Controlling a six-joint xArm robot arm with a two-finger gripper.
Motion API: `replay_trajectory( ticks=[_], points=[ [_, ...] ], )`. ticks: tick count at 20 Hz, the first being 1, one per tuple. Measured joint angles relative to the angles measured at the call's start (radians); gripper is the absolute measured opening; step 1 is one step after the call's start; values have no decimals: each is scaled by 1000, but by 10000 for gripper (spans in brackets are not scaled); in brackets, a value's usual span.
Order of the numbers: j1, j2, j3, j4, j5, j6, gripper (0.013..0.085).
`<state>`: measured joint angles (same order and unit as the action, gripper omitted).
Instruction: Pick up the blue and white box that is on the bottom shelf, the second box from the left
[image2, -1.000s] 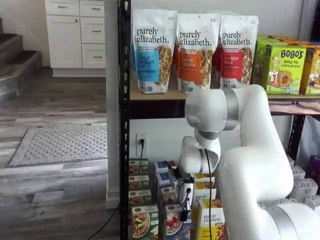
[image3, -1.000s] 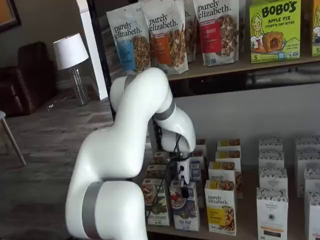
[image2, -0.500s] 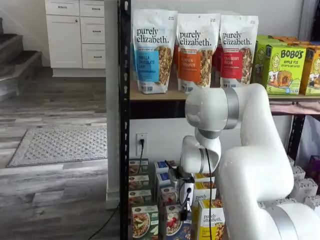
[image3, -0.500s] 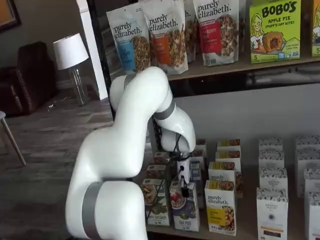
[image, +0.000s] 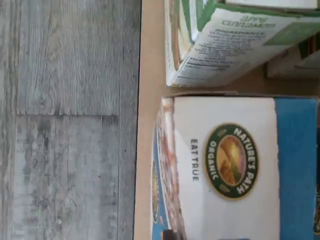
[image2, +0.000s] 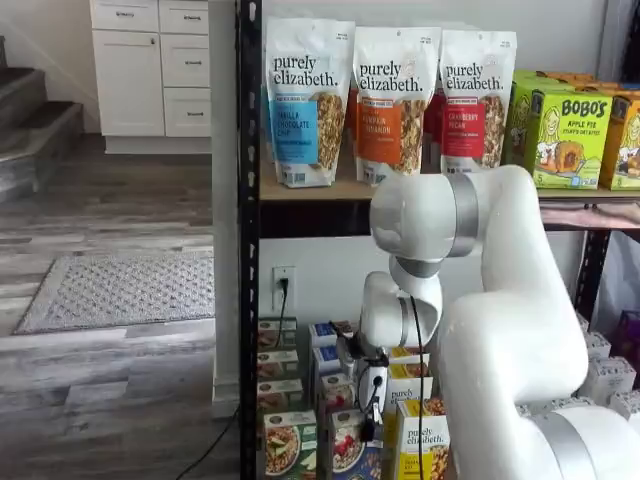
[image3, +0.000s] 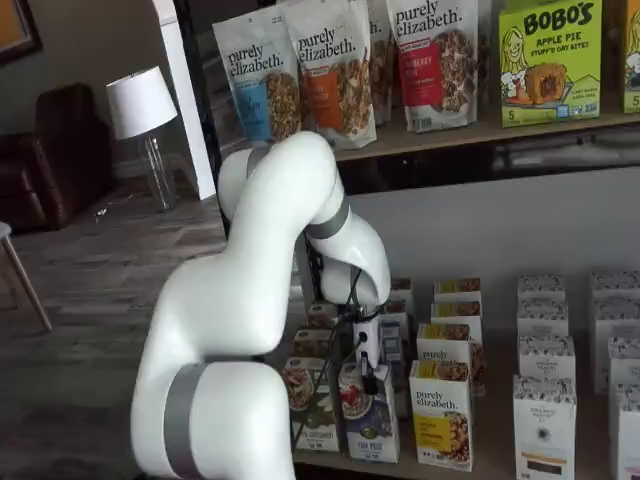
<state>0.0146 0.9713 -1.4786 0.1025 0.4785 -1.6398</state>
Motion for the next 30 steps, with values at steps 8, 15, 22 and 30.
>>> replay_trajectory(
  ticks=[8, 15, 22, 30],
  points=[
    [-5, -57, 94, 41, -23, -44, 490],
    [-6, -137, 214, 58, -49, -62, 490],
    [-9, -238, 357, 77, -91, -86, 490],
    [-8, -373, 524, 88, -120, -98, 490]
  ],
)
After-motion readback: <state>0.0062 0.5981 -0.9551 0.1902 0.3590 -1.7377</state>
